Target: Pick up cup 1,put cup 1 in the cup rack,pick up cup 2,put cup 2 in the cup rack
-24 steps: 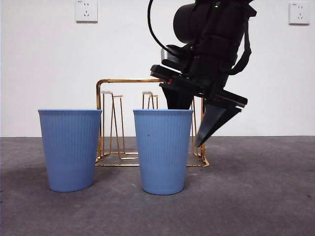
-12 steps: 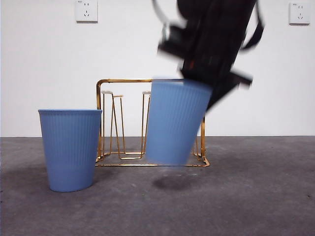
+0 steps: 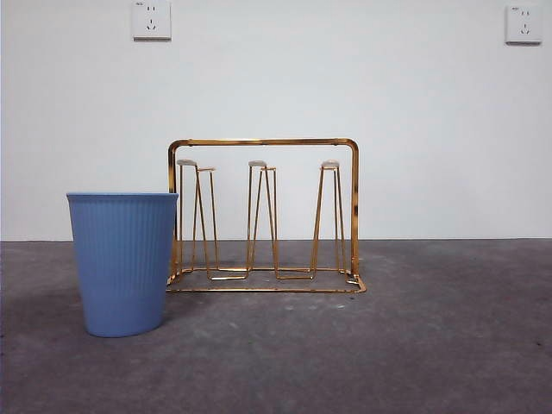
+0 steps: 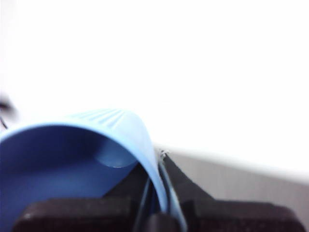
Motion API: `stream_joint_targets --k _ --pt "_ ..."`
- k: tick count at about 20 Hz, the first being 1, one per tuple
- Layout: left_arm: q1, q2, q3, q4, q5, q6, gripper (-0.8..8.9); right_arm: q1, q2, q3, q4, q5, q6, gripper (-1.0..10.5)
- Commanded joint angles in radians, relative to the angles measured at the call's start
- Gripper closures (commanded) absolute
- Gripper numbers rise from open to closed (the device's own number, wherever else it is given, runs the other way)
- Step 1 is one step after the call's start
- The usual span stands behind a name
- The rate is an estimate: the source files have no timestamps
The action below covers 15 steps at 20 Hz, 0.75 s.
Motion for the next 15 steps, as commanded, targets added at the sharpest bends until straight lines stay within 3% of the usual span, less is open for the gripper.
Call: stream_joint_targets --k 1,7,15 --pt "-0.092 0.051 0.002 0.175 -0.093 -0.113 0.92 0.002 0.012 -0.01 0.055 0.007 0.013 9.6" --pt "-0.252 0.185 0.002 0.486 -0.252 -0.19 0.92 0.002 0.028 -0.01 0.152 0.005 0.013 9.6" --pt "-0.315 0.307 0.002 0.703 -0.398 -0.247 0.92 0.002 0.066 -0.01 0.214 -0.039 0.013 9.6"
